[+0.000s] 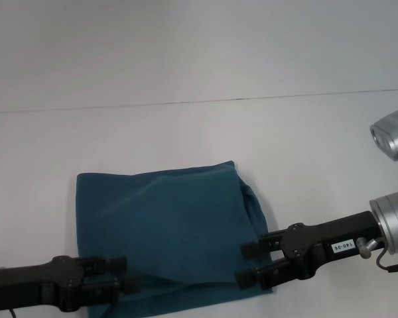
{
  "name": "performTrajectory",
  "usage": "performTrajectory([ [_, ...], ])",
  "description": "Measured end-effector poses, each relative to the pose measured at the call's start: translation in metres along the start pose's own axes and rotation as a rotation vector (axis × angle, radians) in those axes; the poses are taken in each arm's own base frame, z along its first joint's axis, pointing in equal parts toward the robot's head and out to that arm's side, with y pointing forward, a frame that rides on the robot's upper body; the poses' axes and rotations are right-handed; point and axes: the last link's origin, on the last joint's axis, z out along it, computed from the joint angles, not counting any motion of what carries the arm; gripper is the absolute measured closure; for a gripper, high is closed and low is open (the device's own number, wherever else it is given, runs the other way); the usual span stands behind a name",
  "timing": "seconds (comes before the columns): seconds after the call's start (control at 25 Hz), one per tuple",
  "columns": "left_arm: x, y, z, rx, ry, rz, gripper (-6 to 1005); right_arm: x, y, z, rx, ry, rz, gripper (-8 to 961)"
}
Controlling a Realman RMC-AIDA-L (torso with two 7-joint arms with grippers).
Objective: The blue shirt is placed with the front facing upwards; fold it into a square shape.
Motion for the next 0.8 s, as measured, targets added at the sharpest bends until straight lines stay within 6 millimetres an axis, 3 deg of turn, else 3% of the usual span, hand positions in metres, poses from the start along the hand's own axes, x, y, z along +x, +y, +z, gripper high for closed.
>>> performTrajectory([
  [0.16, 0.005, -0.002, -0.005, 0.014, 0.032, -0.056, 304, -0.005, -0.001, -0.003, 0.008, -0.015, 0.042, 68],
  [0.52, 0.031, -0.020, -0.041, 0.035, 0.266, -0.606, 305, -0.057, -0.022, -0.042, 0.128, -0.122, 0.425, 68],
  [0.8, 0.033, -0.022, -0.037, 0.030, 0.269, -0.677, 308, -0.088, -0.024, -0.073, 0.146, -0.204, 0.533, 68],
])
